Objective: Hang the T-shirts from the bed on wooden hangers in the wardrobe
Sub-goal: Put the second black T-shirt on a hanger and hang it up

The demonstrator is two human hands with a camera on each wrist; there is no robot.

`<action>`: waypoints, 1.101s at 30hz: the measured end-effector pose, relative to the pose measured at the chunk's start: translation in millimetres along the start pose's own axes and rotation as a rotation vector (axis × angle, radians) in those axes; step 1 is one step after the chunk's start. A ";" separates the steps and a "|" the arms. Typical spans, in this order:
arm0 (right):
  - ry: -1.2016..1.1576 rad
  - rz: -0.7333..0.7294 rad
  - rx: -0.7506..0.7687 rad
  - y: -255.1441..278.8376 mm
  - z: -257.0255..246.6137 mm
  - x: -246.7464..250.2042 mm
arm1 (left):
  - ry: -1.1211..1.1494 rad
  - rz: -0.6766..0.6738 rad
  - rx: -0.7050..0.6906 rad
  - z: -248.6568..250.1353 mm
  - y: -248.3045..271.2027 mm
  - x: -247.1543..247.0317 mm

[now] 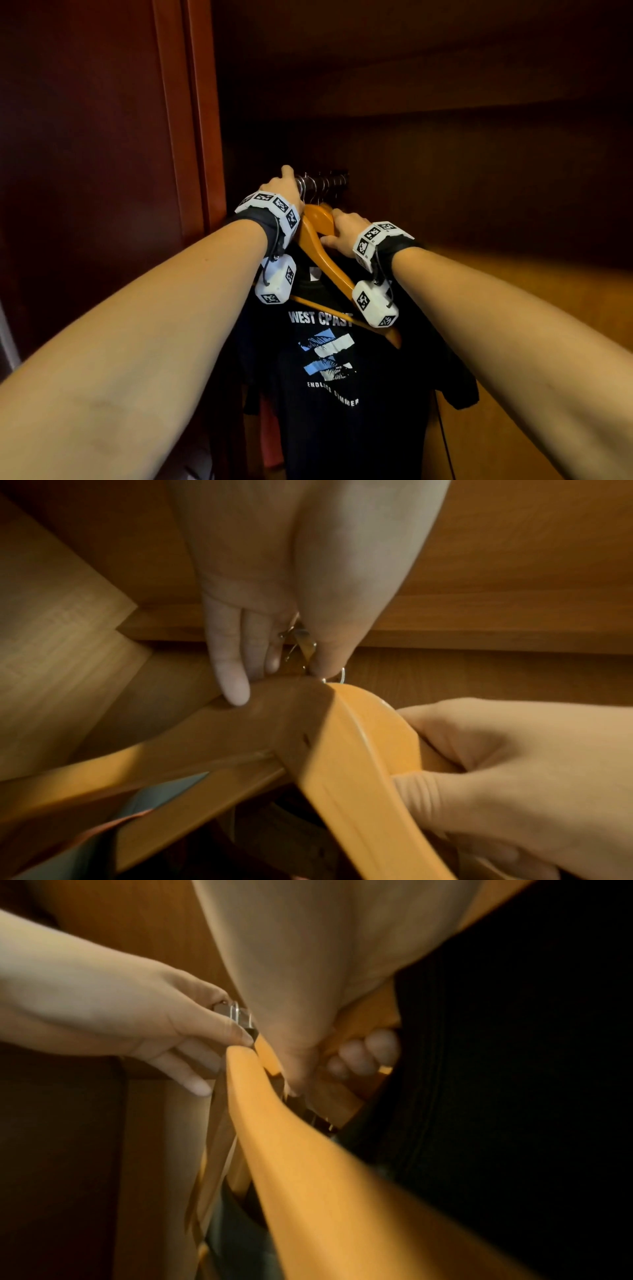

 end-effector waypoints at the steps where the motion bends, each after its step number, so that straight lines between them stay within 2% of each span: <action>1: -0.012 -0.007 0.001 0.6 0.0 -1.0 | 0.004 -0.007 -0.002 -0.1 0.6 -0.2; 9: -0.255 -0.108 -0.053 10.8 0.1 -14.8 | 0.058 0.001 0.004 -2.1 0.9 -0.9; 11: -0.156 -0.125 -0.059 12.5 -1.3 -15.2 | 0.066 0.002 0.002 -2.3 1.3 -1.0; 15: 0.200 -0.156 -0.072 15.0 -1.0 -9.1 | 0.078 -0.013 -0.005 -2.4 1.7 -0.6; 17: 0.232 -0.131 -0.050 14.3 -1.7 -4.7 | 0.088 -0.019 -0.002 -2.5 2.2 -0.8; 21: 0.034 0.067 0.025 13.2 -6.5 10.2 | 0.114 -0.022 0.005 -4.1 6.1 -1.2; 23: -0.022 0.106 0.041 16.1 -11.4 15.0 | 0.126 -0.037 0.007 -4.7 8.5 -2.1; 28: -0.128 0.107 0.027 19.5 -17.8 17.7 | 0.172 -0.042 0.036 -4.7 12.2 -6.9; 33: -0.095 0.014 0.025 23.3 -26.2 12.3 | 0.256 -0.048 0.173 -9.3 16.4 -11.6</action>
Point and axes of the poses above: each hand's wrist, its own y-axis away from the middle knuckle, its own x-axis out of the back of the hand, z = x × y, the point moved 8 cm from there along -y, towards the middle knuckle, and after that the axes turned 7 degrees about x, right-handed, at the moved point
